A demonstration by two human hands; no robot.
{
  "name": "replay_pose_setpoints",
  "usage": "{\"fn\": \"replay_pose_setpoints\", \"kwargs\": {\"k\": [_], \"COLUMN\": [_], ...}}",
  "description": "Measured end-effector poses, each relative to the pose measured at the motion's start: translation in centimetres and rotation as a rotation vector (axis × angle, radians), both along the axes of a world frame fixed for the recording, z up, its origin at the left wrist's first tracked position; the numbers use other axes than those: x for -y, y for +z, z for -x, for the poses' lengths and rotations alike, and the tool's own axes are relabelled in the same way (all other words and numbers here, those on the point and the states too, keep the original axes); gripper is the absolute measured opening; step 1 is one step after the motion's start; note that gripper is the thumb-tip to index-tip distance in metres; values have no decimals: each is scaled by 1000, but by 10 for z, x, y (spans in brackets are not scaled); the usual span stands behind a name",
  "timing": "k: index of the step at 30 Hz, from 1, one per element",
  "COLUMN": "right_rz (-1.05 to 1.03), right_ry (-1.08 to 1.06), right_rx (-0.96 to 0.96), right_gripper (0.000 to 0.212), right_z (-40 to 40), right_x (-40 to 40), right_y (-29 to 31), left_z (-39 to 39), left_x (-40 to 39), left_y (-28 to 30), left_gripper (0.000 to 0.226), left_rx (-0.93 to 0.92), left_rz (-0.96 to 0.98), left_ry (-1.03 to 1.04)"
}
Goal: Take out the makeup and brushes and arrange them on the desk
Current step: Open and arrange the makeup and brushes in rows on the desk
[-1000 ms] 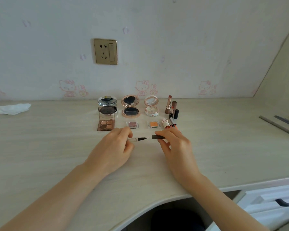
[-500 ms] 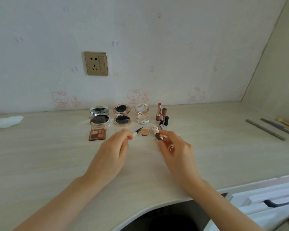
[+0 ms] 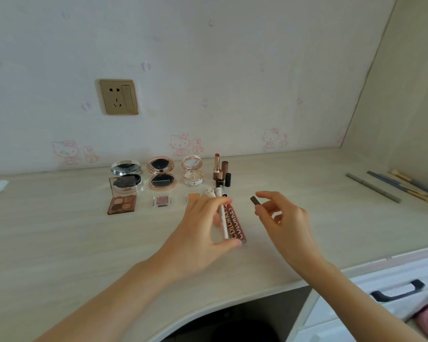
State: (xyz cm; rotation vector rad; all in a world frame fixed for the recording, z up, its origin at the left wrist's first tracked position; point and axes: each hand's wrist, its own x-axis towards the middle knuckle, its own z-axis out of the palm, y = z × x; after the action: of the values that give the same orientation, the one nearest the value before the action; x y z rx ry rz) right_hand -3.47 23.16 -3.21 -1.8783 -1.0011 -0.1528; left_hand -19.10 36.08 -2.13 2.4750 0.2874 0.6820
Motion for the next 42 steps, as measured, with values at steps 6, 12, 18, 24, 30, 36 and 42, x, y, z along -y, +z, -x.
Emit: {"fn": "replay_pose_setpoints", "kwargs": {"k": [6,12,18,24,30,36,42], "right_rz": [70,177,286,388,340,400,399], "right_ry": [-33,-77,-108,-128,-84,54,97], "right_rx": [46,166,228,245,236,330,312], "right_gripper": [17,16,15,22,23,30,30], "right_z": [-24,-50,-62,-61,-60,-60,-61], "right_x": [12,4,-8,-7,1,14,4], "right_y": [-1,-2,-7,-13,-15,-15,-10], "left_z": [-31,-72,-99,-99,-87,-75,-82], "left_x": [16,27,34,38,37,31,27], "left_y": [4,12,8,4,0,-7,-7], "left_gripper": [61,63,63,63,61,45,41], "left_rx": [-42,-191,-395,-438,-408,-308,-305], "left_rz": [-115,-476,-596,-638,-682,-605,-543], "left_ry": [-78,46,85,123,108,120,166]}}
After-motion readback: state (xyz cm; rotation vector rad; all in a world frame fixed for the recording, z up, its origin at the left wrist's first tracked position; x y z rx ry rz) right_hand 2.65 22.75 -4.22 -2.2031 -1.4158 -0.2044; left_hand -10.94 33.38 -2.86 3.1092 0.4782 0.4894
